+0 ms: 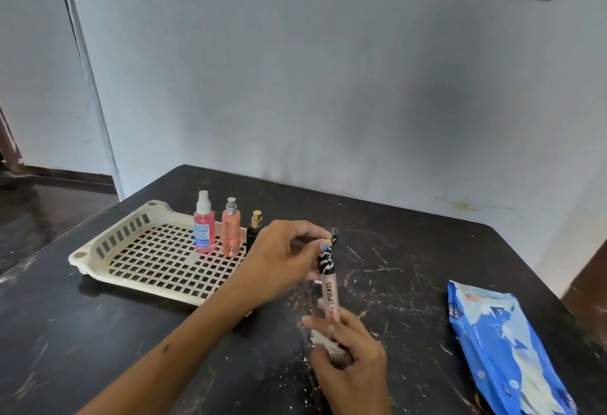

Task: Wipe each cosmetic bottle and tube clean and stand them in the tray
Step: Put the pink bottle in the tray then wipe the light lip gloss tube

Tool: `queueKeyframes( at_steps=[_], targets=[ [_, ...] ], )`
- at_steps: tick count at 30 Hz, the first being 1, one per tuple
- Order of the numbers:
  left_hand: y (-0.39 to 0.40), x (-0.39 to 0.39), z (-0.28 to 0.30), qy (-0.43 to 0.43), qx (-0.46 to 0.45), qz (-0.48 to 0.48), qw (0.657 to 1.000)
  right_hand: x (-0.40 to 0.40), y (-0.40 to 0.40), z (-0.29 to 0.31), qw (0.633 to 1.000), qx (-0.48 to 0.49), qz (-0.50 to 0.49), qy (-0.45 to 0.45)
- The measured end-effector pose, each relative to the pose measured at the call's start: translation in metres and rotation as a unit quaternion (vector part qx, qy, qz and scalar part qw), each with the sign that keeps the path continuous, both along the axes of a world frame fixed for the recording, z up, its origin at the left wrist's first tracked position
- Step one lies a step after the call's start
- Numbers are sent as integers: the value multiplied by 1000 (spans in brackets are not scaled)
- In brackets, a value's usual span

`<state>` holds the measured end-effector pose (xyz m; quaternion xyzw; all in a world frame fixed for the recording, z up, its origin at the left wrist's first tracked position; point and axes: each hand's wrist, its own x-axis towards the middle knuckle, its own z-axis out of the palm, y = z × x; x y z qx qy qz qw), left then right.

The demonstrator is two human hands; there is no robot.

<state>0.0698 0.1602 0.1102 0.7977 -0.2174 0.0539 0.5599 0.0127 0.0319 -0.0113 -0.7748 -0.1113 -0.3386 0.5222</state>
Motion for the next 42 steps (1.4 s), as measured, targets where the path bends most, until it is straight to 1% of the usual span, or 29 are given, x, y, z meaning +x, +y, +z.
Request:
queueKeyframes(
  at_steps=[3,5,7,9,12,15,18,21,24,27,28,31,35,40,42],
  targets=[
    [2,-6,-13,30,-40,-6,999,-4,1,1,992,61,62,95],
    [3,-9,-27,53,-38,-9,998,-5,-1,6,986,78,79,127],
    [1,-14,-42,82,-16,-16,996,-5,-3,10,983,67,91,143],
    [-3,-18,-55,126,-48,-21,991,-6,-1,13,983,43,100,147],
    [-1,-16,-64,162,-79,-1,984,-7,-1,11,982,10,115,150],
    [3,-14,-63,201,-107,-51,972,-7,-4,9,979,-28,120,162],
    [5,-14,-62,202,-140,-112,963,-10,-4,10,982,-42,111,145],
    [8,-13,-65,194,-189,-145,952,-18,-7,10,992,-33,84,92],
    [9,-12,-69,202,-230,-156,939,-26,-13,8,997,28,52,58],
    [12,-7,-74,217,-273,-143,926,-29,-19,5,994,89,7,55],
    [13,-5,-77,213,-271,-137,928,-28,-20,5,993,109,-7,54],
    [13,-5,-86,185,-226,-133,947,-23,-20,14,985,160,-29,56],
    [6,-10,-93,181,-191,-152,953,5,-13,25,973,215,-57,67],
    [4,-9,-94,172,-198,-141,955,32,6,25,981,170,-73,54],
    [5,-8,-96,165,-183,-141,959,32,8,23,985,147,-69,56]
  ],
)
